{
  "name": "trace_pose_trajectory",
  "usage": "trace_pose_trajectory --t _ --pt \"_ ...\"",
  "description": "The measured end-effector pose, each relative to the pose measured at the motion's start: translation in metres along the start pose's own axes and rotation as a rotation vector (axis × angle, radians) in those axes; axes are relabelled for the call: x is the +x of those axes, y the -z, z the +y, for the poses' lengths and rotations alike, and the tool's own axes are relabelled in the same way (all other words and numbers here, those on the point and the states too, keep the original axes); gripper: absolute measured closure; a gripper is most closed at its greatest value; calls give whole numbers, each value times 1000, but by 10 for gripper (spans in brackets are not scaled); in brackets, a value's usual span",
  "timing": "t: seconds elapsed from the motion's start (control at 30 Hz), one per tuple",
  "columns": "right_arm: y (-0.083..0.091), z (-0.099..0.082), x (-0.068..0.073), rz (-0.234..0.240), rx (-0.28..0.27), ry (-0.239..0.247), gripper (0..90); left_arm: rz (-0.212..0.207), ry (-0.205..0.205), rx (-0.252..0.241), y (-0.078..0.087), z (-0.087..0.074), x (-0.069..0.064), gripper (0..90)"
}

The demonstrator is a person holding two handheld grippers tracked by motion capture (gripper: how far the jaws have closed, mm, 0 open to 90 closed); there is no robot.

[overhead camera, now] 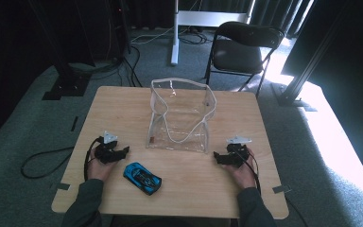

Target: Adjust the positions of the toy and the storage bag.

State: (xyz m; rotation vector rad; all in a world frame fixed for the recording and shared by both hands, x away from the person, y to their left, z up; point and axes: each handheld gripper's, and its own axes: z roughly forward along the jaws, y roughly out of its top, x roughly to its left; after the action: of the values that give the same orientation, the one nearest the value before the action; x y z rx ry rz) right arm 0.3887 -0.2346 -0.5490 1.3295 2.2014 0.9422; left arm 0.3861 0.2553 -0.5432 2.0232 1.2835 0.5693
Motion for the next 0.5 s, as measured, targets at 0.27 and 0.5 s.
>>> trace_pose_trajectory --t 0.27,0.5 --pt "1 -1 0 9 0 10 116 2 1 1 0 0 0 371" --pt "1 -1 0 15 -1 15 127 1 -1 3 1 0 -1 383"
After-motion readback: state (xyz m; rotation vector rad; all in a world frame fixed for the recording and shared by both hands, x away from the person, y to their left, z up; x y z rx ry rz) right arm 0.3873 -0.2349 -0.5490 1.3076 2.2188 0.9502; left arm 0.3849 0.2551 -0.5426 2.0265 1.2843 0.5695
